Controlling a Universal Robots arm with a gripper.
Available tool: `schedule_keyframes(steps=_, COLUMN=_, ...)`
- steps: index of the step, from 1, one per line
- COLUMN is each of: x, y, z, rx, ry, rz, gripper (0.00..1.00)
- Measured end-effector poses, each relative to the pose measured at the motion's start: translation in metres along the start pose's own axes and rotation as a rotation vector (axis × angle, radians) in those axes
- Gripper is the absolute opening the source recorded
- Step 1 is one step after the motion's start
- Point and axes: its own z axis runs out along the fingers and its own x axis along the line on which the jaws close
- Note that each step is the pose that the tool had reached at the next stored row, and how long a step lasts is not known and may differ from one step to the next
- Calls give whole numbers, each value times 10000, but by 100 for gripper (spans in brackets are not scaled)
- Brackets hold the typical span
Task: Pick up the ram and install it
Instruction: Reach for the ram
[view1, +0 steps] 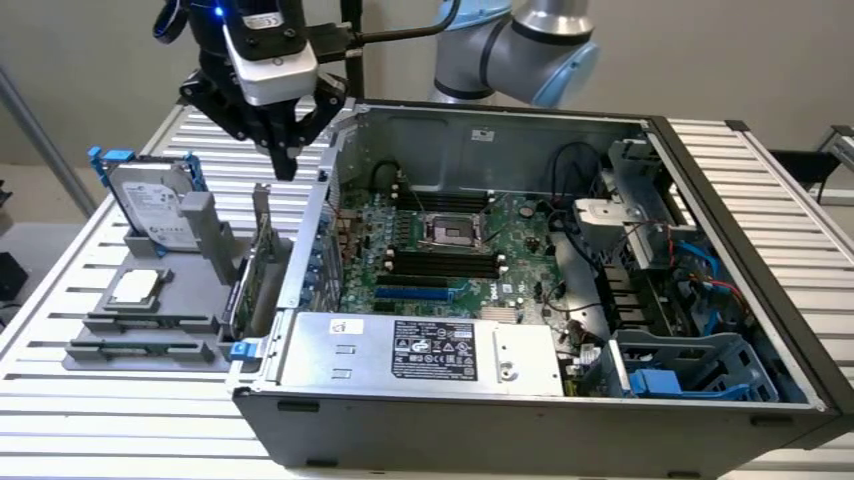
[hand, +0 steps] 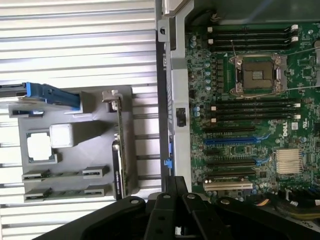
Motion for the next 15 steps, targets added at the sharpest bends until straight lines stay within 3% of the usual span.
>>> schedule_keyframes(steps=15, x=484, y=-219, z=-10, rx=184, ry=-13, rz=-4, gripper=11)
